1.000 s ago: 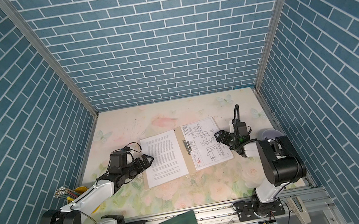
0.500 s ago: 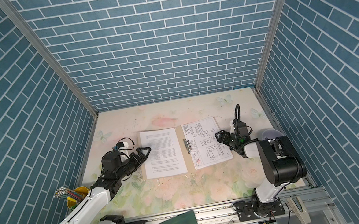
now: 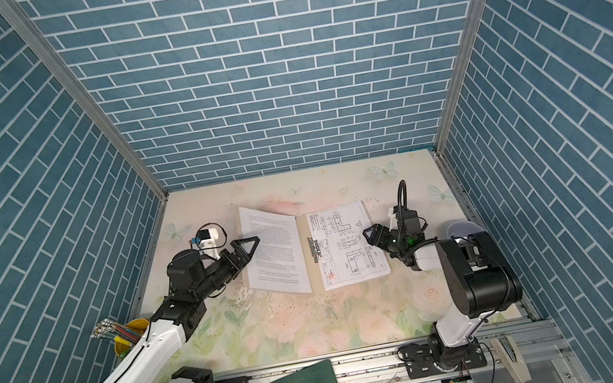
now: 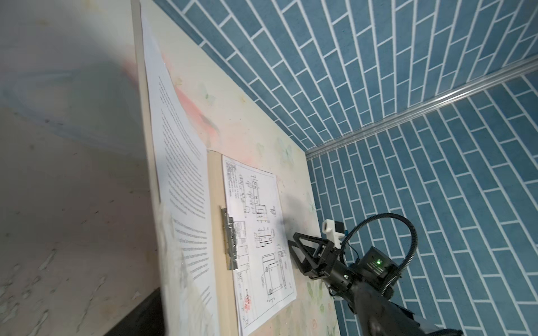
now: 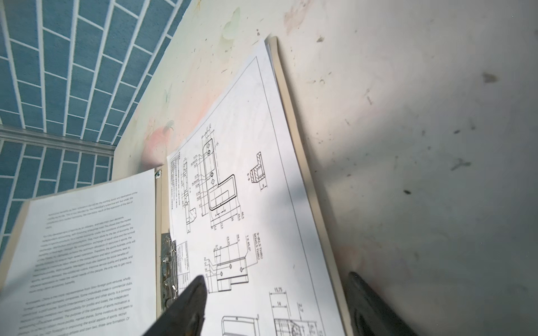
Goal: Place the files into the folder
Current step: 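Lift the folder cover with the left gripper and fold it over the sheets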
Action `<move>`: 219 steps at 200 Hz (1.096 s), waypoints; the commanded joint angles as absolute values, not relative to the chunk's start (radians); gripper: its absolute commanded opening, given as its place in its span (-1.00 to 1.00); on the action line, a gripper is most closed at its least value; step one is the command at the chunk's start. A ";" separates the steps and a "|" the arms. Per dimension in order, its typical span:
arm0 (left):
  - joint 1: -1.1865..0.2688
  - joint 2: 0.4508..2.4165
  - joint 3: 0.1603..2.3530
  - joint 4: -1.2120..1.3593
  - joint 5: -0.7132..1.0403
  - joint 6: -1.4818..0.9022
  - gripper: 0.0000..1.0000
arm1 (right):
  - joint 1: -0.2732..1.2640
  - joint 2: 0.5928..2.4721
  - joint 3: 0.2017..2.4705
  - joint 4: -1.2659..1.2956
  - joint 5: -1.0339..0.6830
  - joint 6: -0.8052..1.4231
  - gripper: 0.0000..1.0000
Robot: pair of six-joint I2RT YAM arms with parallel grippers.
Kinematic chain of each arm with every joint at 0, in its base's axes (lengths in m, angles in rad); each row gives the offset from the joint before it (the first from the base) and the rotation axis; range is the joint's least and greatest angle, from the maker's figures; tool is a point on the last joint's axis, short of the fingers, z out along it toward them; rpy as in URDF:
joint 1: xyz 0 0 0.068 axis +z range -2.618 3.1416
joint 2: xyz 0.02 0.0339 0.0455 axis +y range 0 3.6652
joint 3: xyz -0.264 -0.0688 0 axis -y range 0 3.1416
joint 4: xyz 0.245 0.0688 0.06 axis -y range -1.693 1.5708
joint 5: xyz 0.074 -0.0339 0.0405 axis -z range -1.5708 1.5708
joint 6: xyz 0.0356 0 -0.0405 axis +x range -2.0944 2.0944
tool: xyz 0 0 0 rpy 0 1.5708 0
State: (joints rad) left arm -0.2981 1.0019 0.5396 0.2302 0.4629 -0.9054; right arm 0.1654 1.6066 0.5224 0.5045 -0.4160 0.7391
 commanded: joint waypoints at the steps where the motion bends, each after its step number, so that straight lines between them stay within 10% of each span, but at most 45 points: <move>1: -0.345 1.057 0.599 0.253 0.444 -0.886 0.99 | 0.201 1.649 0.499 0.448 -0.427 0.808 0.49; 219: -0.782 1.676 1.195 0.140 0.279 -0.809 0.99 | 0.198 1.384 0.563 0.013 -0.293 0.689 0.63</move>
State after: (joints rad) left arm -0.7597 1.6405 1.1610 0.1719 0.2893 -0.8146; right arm 0.2047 1.3773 0.5278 0.1276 -0.2981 0.7498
